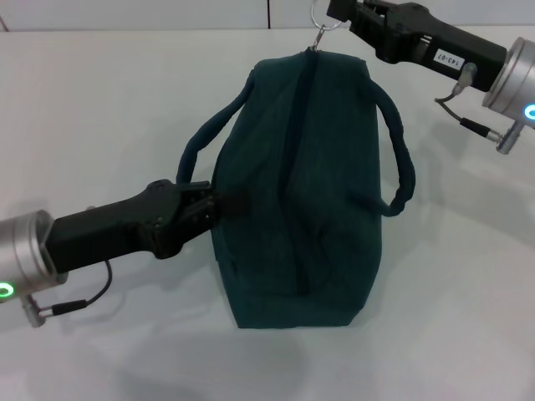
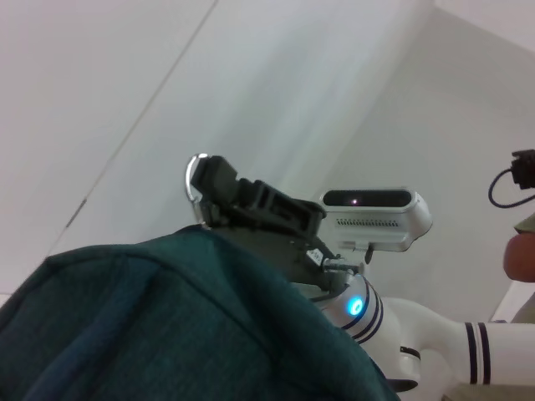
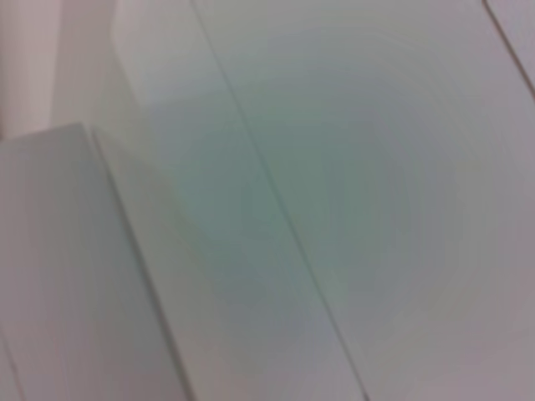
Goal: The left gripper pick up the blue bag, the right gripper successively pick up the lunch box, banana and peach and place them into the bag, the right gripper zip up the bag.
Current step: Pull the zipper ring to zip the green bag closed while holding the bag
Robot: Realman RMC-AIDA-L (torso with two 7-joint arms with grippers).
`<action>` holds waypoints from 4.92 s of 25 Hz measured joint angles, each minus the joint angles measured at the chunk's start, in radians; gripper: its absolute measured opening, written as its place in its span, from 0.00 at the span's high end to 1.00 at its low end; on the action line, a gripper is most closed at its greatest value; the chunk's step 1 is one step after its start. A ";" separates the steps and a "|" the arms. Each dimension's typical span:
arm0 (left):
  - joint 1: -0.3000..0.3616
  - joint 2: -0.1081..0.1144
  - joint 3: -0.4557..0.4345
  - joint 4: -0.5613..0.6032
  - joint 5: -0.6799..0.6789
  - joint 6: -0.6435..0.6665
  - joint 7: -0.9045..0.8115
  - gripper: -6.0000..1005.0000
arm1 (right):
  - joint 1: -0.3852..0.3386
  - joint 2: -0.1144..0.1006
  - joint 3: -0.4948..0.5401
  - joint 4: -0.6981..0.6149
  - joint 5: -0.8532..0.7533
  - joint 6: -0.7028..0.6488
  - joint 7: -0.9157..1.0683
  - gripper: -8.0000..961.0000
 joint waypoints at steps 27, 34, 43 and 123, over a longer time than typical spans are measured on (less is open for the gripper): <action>0.039 0.007 -0.174 0.003 -0.046 -0.034 0.008 0.82 | -0.065 0.003 0.006 0.002 0.011 0.037 -0.026 0.89; 0.026 -0.001 -0.310 -0.017 -0.140 -0.069 -0.081 0.73 | -0.065 0.000 0.019 0.007 0.011 0.015 -0.027 0.89; -0.199 0.042 -0.257 -0.002 0.034 -0.236 -0.303 0.35 | -0.077 0.000 0.043 0.006 0.010 -0.014 -0.042 0.89; -0.345 0.028 0.089 0.195 0.129 -0.281 -0.553 0.81 | -0.146 0.001 0.044 0.111 0.111 -0.163 -0.005 0.87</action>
